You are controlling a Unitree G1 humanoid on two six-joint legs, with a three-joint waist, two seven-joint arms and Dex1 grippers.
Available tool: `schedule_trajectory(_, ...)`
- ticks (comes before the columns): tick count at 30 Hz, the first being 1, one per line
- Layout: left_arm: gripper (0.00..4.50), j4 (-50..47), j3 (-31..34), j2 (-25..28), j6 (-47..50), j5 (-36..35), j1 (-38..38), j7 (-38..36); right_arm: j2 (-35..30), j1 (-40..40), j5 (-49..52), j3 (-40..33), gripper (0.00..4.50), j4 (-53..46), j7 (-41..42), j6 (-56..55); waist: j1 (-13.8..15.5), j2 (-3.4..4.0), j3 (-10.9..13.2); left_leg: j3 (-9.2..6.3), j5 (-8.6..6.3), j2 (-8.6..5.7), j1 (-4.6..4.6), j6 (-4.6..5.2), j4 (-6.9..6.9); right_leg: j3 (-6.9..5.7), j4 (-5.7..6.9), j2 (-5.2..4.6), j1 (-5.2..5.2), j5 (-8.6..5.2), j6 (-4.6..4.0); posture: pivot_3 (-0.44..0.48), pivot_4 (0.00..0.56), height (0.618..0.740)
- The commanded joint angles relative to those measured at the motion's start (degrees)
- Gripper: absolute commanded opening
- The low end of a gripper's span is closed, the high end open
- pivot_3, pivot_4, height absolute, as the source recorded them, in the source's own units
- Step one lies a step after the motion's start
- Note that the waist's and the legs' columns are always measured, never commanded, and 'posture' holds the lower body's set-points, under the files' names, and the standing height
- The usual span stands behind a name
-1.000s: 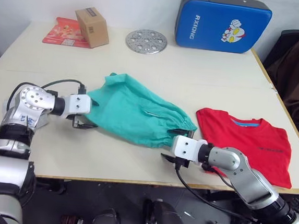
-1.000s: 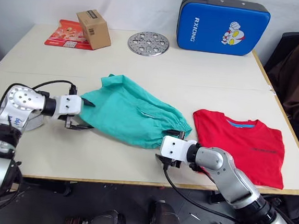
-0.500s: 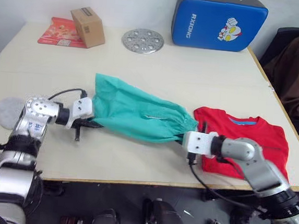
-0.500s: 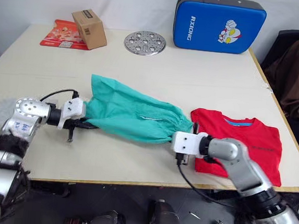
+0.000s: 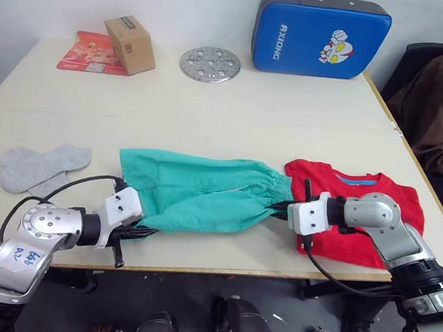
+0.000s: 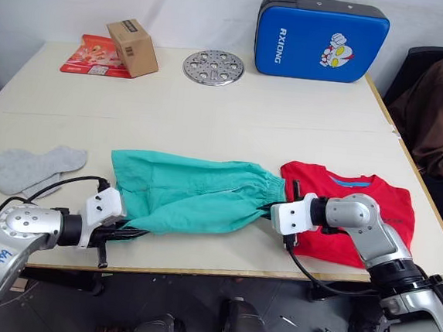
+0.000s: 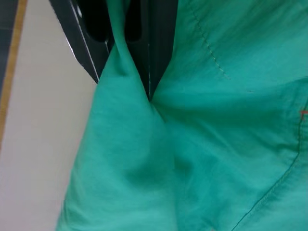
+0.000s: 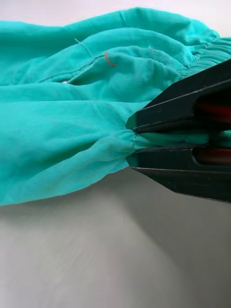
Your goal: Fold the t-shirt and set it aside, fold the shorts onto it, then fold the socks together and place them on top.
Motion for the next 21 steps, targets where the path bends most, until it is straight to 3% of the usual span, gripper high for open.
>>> schedule_trajectory(1, 0.99, -0.47, 3.60, 0.02, 1.35, -3.25, 0.28, 0.19, -1.11, 1.91, 4.45, -2.32, 1.28, -5.77, 2.46, 4.11, 0.05, 0.00, 0.00, 0.00, 0.00, 0.01, -0.01, 0.00, -0.03, -0.01, -0.02, 0.01, -0.01, 0.00, 0.00, 0.000, 0.150, 0.740)
schedule_trajectory(4, 1.95, -2.37, 8.93, 1.70, 5.10, -10.81, 1.12, -4.16, -4.43, 6.83, 15.74, -6.66, 2.32, -17.12, 5.05, 18.63, 0.24, 0.04, 0.02, -0.01, 0.00, 0.02, -0.01, 0.00, -0.12, -0.02, -0.12, 0.01, -0.01, 0.00, 0.00, 0.000, 0.150, 0.740)
schedule_trajectory(6, 2.61, -3.12, 14.25, 3.73, 10.04, -19.50, 1.09, -9.04, -7.85, 10.03, 26.65, -10.20, 3.07, -25.73, 5.99, 32.69, 0.36, 0.07, 0.05, -0.03, 0.00, 0.02, -0.07, 0.00, -0.18, -0.05, -0.21, 0.01, -0.04, 0.00, 0.00, 0.000, 0.150, 0.740)
schedule_trajectory(9, 2.62, -1.82, 20.44, 6.45, 17.24, -31.67, -0.96, -13.61, -10.32, 11.04, 43.53, -14.99, 4.13, -34.17, 3.30, 50.81, 0.30, 0.08, 0.05, -0.05, -0.02, 0.03, -0.05, 0.02, -0.20, -0.07, -0.30, 0.01, -0.01, 0.00, 0.02, 0.000, 0.150, 0.740)
schedule_trajectory(12, 2.62, 3.85, 18.99, 5.61, 18.48, -32.81, -7.81, -10.05, -5.03, 6.18, 49.94, -15.12, 4.13, -35.79, -6.51, 62.04, 0.26, 0.07, 0.05, -0.11, -0.08, 0.01, 0.00, 0.13, -0.29, -0.10, -0.55, 0.03, 0.15, -0.01, 0.06, 0.000, 0.150, 0.740)
schedule_trajectory(13, 2.62, 6.07, 17.05, 4.55, 17.48, -30.91, -10.18, -7.86, -2.68, 4.46, 48.78, -13.90, 4.13, -35.47, -9.59, 63.78, 0.25, 0.07, 0.05, -0.11, -0.08, -0.02, 0.01, 0.24, -0.41, -0.10, -0.65, 0.02, 0.32, 0.01, 0.11, 0.000, 0.150, 0.740)
schedule_trajectory(14, 2.30, 8.69, 13.71, 3.35, 15.09, -27.37, -12.88, -5.64, 0.01, 2.68, 47.48, -12.60, 3.80, -34.58, -12.81, 65.76, 0.27, 0.07, 0.05, -0.14, -0.08, -0.05, 0.10, 0.25, -0.47, -0.10, -0.77, 0.02, 0.54, -0.02, 0.22, 0.000, 0.150, 0.740)
schedule_trajectory(16, 2.04, 13.04, 8.19, 1.42, 9.34, -21.06, -16.31, -3.08, 4.77, 0.08, 45.24, -10.72, 3.55, -32.60, -17.71, 68.71, 0.51, 0.08, 0.04, -0.16, -0.03, -0.08, 0.14, 0.24, -0.58, -0.10, -0.82, -0.01, 0.59, -0.08, 0.35, 0.000, 0.150, 0.740)
schedule_trajectory(21, 0.44, 25.69, 0.47, -4.89, 2.21, -13.92, -24.15, -0.61, 15.16, -4.52, 37.15, -3.46, 1.81, -25.57, -23.64, 70.80, 0.95, 0.00, -0.01, -0.10, 0.04, -0.04, -0.08, 0.05, -0.55, -0.13, -0.64, -0.03, 0.03, 0.06, 0.18, 0.000, 0.150, 0.740)
